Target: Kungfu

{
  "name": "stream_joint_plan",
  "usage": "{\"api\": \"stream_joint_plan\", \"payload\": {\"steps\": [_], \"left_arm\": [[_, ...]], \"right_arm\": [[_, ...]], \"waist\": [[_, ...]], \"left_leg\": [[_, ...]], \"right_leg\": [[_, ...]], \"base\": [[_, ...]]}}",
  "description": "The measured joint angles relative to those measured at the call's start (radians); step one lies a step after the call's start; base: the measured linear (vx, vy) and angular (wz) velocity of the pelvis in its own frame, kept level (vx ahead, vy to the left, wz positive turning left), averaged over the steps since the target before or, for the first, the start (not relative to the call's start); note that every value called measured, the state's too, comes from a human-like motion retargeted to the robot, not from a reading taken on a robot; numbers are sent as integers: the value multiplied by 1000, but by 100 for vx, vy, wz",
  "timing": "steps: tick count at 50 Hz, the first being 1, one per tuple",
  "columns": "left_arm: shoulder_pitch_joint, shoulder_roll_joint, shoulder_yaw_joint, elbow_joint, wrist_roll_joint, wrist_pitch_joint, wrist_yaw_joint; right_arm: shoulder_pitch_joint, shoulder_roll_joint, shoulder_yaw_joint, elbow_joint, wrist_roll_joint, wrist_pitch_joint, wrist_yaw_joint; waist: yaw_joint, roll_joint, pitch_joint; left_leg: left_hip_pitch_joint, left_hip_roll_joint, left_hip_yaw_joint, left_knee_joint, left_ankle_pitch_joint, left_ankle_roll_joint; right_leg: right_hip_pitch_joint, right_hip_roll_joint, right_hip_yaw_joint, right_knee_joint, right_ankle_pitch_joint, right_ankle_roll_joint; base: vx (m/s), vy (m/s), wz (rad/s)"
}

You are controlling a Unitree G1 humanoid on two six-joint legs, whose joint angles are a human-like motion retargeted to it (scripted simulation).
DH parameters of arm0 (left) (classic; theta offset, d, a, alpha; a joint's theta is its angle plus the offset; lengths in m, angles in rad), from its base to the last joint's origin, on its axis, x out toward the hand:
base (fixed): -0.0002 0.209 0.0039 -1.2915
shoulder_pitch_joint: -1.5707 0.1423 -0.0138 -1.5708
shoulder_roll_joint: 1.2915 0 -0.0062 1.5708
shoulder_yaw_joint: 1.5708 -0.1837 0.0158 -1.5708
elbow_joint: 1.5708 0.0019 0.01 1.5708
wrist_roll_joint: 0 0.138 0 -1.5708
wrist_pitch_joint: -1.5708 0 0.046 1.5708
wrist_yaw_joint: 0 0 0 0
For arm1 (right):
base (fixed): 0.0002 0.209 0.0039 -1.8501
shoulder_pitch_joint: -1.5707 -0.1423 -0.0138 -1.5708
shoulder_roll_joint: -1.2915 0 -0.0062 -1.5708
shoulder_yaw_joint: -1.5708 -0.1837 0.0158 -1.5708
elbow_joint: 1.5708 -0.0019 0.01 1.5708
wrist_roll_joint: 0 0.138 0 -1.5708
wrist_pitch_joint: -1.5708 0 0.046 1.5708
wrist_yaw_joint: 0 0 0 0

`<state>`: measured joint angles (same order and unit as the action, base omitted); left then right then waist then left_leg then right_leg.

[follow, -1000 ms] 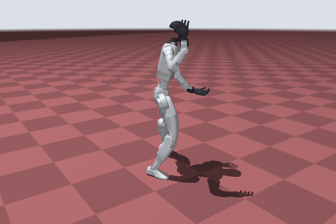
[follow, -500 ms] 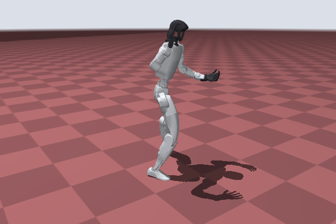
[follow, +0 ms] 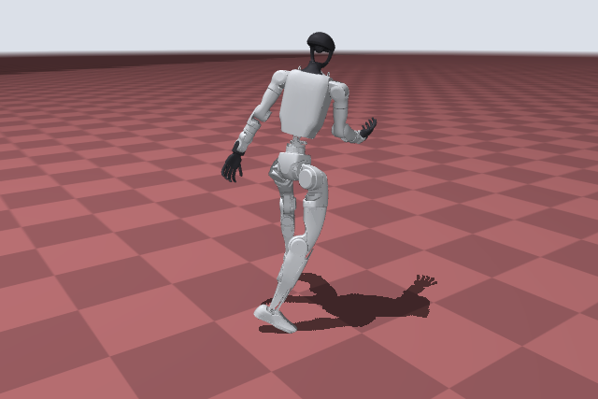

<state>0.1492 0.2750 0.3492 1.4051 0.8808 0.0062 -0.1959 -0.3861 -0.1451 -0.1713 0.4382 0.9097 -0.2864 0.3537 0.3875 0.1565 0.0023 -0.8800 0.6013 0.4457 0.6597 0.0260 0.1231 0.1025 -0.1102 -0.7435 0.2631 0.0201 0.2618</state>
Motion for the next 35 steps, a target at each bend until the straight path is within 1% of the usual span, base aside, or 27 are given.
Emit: {"api": "stream_joint_plan", "payload": {"steps": [2,3,5,6,7,9,10,12,14,15,16,17,18,19,20,21,22,23,25,27,30,33,35], "left_arm": [[32,-27,50,175,77,103,53],[77,-38,68,248,94,148,36],[187,-71,59,295,145,226,-77],[242,-94,50,295,182,228,-127],[294,-121,46,295,217,221,-163],[371,-190,71,295,277,169,-157],[397,-223,90,295,307,146,-133],[407,-262,103,295,320,111,-118],[388,-282,86,295,296,88,-183],[371,-288,74,295,283,82,-233],[348,-288,65,295,280,70,-275],[324,-285,55,295,278,56,-308],[298,-278,46,295,277,37,-324],[280,-269,38,295,273,21,-319],[265,-259,31,295,268,7,-302],[253,-246,24,290,249,-5,-274],[238,-233,20,283,226,-14,-249],[220,-220,26,269,194,-19,-230],[184,-187,25,237,135,-17,-225],[154,-144,9,206,109,-11,-232],[119,-82,-4,166,151,-27,-229],[92,-26,-37,130,199,-35,-236],[88,1,-35,109,223,-32,-239]], "right_arm": [[-277,20,2,-61,128,102,94],[-395,48,22,-99,210,127,122],[-609,68,70,-160,415,117,134],[-680,56,70,-188,500,113,146],[-743,45,69,-214,567,112,163],[-827,22,61,-263,599,130,221],[-852,2,57,-285,581,140,256],[-876,-56,66,-301,458,120,274],[-869,-109,63,-311,338,57,208],[-859,-134,57,-318,293,13,155],[-846,-145,57,-327,275,-44,96],[-832,-153,58,-339,268,-102,42],[-814,-155,61,-356,282,-162,-2],[-794,-150,68,-365,302,-189,-27],[-773,-142,77,-368,326,-200,-42],[-748,-130,89,-374,342,-179,-22],[-726,-118,101,-381,358,-155,4],[-707,-102,110,-388,375,-126,44],[-671,-86,127,-392,375,-89,84],[-631,-100,152,-405,349,-120,57],[-574,-140,168,-444,288,-166,-5],[-543,-161,152,-476,253,-159,-11],[-536,-162,148,-487,261,-150,-16]], "waist": [[57,-27,16],[39,-36,14],[-5,-46,7],[-11,-55,-7],[-18,-65,-19],[-38,-93,-31],[-43,-107,-34],[-52,-129,-27],[-55,-149,-21],[-51,-158,-18],[-44,-164,-15],[-41,-167,-12],[-43,-166,-10],[-62,-168,-8],[-87,-172,-7],[-137,-178,-5],[-183,-178,-4],[-222,-166,-7],[-309,-122,-9],[-403,-76,2],[-496,-37,16],[-547,-35,25],[-587,-51,27]], "left_leg": [[-26,-16,-39,21,-2,-39],[-35,-20,-39,32,-8,-51],[-67,-24,-52,58,-18,-72],[-87,-26,-68,68,-19,-81],[-106,-29,-83,80,-21,-88],[-137,-35,-104,104,-26,-85],[-152,-30,-111,112,-25,-78],[-172,-10,-90,137,-38,-28],[-188,8,-59,170,-53,27],[-194,25,-35,187,-55,53],[-189,35,-20,195,-61,65],[-184,33,-21,199,-73,65],[-178,10,-57,193,-98,42],[-168,-29,-101,198,-135,14],[-155,-76,-148,209,-178,-17],[-127,-133,-160,217,-217,-25],[-101,-168,-173,206,-235,-37],[-79,-161,-187,156,-214,-55],[-36,-173,-231,60,-187,-82],[15,-204,-265,-20,-160,-100],[112,-266,-281,-127,-135,-99],[234,-337,-277,-217,-142,-88],[334,-390,-248,-288,-150,-78]], "right_leg": [[-6,-11,24,13,2,0],[-7,-13,31,14,2,0],[-5,-3,24,7,16,0],[-5,-1,13,-2,35,0],[-4,-1,5,-11,57,0],[-9,-7,7,-30,112,0],[-19,-5,16,-38,143,0],[-25,0,7,-58,209,0],[-30,2,3,-79,282,0],[-33,5,5,-89,322,0],[-36,8,29,-95,377,0],[-39,7,55,-91,431,0],[-42,-2,89,-66,485,0],[-52,-36,116,19,504,0],[-65,-82,139,132,504,0],[-67,-114,183,213,504,0],[-71,-109,233,249,504,0],[-77,-31,296,196,504,0],[-72,148,454,77,504,0],[-98,236,436,110,392,0],[-183,303,389,217,214,0],[-276,350,449,260,49,0],[-331,349,514,257,-44,0]], "base": [[21,-11,19],[38,7,39],[47,12,53],[55,10,31],[59,8,6],[51,1,-18],[50,-6,-30],[46,-9,-21],[24,-15,-19],[38,-7,-31],[55,2,-35],[68,13,-30],[69,13,6],[75,11,52],[80,11,125],[77,8,153],[68,-3,130],[60,-15,96],[52,-24,128],[57,-28,223],[57,-19,205],[57,-11,143],[61,7,130]]}}
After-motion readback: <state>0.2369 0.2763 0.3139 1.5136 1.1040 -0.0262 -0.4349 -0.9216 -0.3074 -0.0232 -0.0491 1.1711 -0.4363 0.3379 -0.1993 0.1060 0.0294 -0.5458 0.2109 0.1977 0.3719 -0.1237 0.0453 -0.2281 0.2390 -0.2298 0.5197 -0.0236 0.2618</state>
